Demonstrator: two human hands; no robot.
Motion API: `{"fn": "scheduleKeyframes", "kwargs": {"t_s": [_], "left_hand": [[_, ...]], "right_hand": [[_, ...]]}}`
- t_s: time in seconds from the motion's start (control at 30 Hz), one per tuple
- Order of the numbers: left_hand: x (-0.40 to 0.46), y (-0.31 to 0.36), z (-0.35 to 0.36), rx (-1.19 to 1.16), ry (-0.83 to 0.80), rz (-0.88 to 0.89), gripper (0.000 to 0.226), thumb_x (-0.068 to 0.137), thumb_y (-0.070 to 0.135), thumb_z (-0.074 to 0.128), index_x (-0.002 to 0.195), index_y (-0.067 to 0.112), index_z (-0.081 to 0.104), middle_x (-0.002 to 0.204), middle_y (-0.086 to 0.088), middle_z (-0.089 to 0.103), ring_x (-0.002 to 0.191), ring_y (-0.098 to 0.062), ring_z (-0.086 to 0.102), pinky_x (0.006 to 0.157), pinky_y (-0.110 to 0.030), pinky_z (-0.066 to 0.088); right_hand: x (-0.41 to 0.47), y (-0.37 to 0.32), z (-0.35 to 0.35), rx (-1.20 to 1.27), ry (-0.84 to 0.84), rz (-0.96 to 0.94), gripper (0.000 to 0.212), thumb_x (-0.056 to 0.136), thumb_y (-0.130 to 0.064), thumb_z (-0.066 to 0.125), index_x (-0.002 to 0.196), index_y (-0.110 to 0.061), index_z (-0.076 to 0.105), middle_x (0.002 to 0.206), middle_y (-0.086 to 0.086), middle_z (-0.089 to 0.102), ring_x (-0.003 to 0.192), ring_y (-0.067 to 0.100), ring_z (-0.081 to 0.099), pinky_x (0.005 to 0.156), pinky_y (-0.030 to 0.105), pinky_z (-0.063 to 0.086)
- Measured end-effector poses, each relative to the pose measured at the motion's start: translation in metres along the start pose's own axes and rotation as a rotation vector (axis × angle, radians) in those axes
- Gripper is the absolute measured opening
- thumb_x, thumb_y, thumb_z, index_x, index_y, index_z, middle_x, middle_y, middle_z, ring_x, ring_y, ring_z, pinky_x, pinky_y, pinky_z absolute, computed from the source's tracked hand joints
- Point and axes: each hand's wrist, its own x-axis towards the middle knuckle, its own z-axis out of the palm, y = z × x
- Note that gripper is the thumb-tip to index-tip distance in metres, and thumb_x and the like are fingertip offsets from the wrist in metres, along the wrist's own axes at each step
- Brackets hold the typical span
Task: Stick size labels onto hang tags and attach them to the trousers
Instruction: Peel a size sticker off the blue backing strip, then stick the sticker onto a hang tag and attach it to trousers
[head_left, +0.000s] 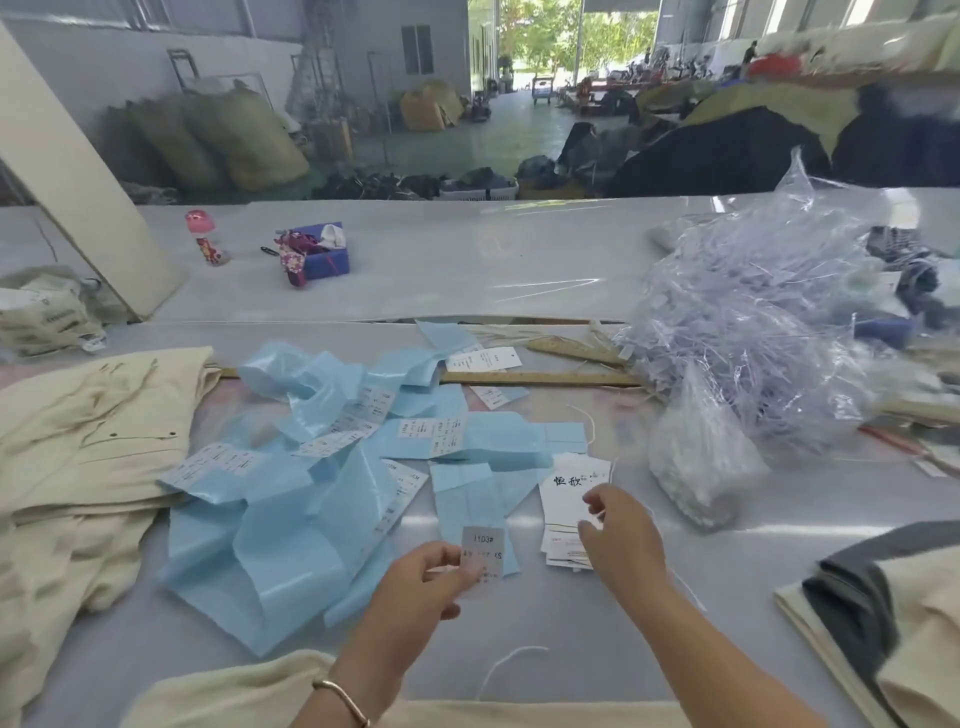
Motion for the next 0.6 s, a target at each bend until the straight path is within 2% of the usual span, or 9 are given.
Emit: {"fn": "scheduleKeyframes", "kwargs": {"t_s": [0.07, 0.13, 0.27, 0.37, 0.47, 0.53, 0.6], "left_hand": [[0.006, 0.000, 0.012, -0.063, -0.074, -0.031, 0.009, 0.089, 0.019, 0.066, 0.093, 0.013, 0.072, 0.095, 0.005, 0.074, 0.088, -0.007, 0.065, 0.076, -0.026, 0.055], [0.014, 0.001, 0.023, -0.109, -0.095, -0.050, 0.008, 0.087, 0.020, 0.070, 0.092, 0.014, 0.071, 0.093, 0.002, 0.073, 0.082, -0.004, 0.064, 0.074, -0.024, 0.052], [0.033, 0.003, 0.040, -0.137, -0.078, -0.038, 0.030, 0.072, 0.029, 0.073, 0.101, 0.028, 0.069, 0.091, 0.002, 0.070, 0.084, -0.010, 0.069, 0.071, -0.023, 0.053], [0.047, 0.002, 0.052, -0.087, -0.074, 0.009, 0.044, 0.086, 0.017, 0.071, 0.116, 0.045, 0.055, 0.088, 0.002, 0.063, 0.078, -0.012, 0.069, 0.071, -0.023, 0.052], [0.058, 0.000, 0.068, 0.009, -0.086, 0.103, 0.065, 0.089, 0.015, 0.067, 0.123, 0.062, 0.036, 0.081, 0.009, 0.063, 0.074, -0.007, 0.065, 0.071, -0.016, 0.051], [0.066, 0.000, 0.081, 0.106, -0.047, 0.193, 0.079, 0.089, 0.016, 0.066, 0.126, 0.071, 0.024, 0.084, 0.012, 0.065, 0.076, -0.004, 0.062, 0.073, -0.011, 0.048], [0.076, 0.001, 0.095, 0.189, 0.003, 0.267, 0.087, 0.089, 0.014, 0.065, 0.134, 0.069, 0.014, 0.093, 0.011, 0.065, 0.082, 0.002, 0.061, 0.074, -0.008, 0.045]], "right_hand": [[0.026, 0.003, 0.004, -0.169, -0.053, -0.077, 0.046, 0.089, -0.020, 0.060, 0.133, -0.018, 0.048, 0.131, -0.002, 0.051, 0.125, 0.017, 0.043, 0.095, 0.027, 0.033], [0.050, 0.003, 0.008, -0.316, -0.132, -0.137, 0.061, 0.088, -0.032, 0.062, 0.141, -0.018, 0.036, 0.141, -0.001, 0.043, 0.132, 0.018, 0.036, 0.100, 0.030, 0.033], [0.082, 0.001, 0.009, -0.519, -0.241, -0.157, 0.073, 0.076, -0.054, 0.068, 0.133, -0.021, 0.038, 0.131, 0.000, 0.044, 0.121, 0.021, 0.040, 0.089, 0.036, 0.038], [0.096, 0.002, 0.008, -0.603, -0.289, -0.163, 0.079, 0.069, -0.063, 0.069, 0.129, -0.021, 0.041, 0.127, 0.001, 0.043, 0.120, 0.022, 0.038, 0.090, 0.037, 0.040], [0.100, 0.005, 0.006, -0.572, -0.316, -0.140, 0.077, 0.067, -0.063, 0.071, 0.125, -0.021, 0.042, 0.123, 0.001, 0.047, 0.117, 0.022, 0.040, 0.090, 0.037, 0.041], [0.098, 0.006, 0.005, -0.522, -0.314, -0.101, 0.074, 0.068, -0.059, 0.073, 0.123, -0.021, 0.041, 0.122, 0.001, 0.049, 0.117, 0.022, 0.041, 0.091, 0.037, 0.041], [0.094, 0.007, 0.007, -0.508, -0.270, -0.050, 0.071, 0.071, -0.055, 0.074, 0.123, -0.019, 0.042, 0.122, 0.002, 0.050, 0.118, 0.023, 0.043, 0.091, 0.036, 0.041]]}}
